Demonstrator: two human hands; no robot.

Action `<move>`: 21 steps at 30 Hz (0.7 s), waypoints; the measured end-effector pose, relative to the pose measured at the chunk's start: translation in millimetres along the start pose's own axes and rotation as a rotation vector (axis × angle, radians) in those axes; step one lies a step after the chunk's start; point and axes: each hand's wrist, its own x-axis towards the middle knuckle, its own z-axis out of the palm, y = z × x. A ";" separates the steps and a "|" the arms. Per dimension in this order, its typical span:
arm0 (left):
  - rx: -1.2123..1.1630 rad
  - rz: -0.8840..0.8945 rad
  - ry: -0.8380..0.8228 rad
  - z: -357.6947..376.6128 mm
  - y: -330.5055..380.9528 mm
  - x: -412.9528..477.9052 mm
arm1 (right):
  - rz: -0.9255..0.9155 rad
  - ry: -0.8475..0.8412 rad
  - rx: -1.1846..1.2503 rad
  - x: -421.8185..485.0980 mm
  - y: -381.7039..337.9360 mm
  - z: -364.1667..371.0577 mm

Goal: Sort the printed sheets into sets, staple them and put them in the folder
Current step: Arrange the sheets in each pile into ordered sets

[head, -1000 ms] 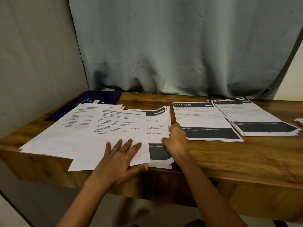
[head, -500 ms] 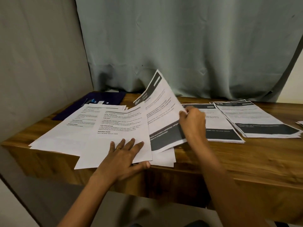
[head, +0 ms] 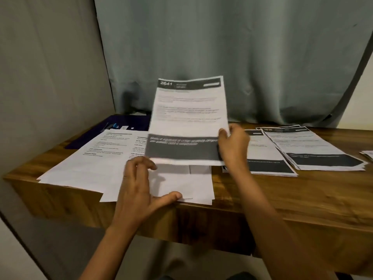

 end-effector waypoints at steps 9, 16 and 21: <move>0.448 0.242 -0.414 0.4 -17.2 3.1 | 0.205 -0.434 -0.064 -51.9 -0.2 43.7; 0.593 0.191 -0.497 4.8 -14.0 -4.7 | 0.180 -0.587 -0.112 -64.1 10.3 54.7; 0.532 0.216 -0.578 17.7 -19.5 -5.0 | 0.130 -0.709 -0.215 -67.5 7.3 56.0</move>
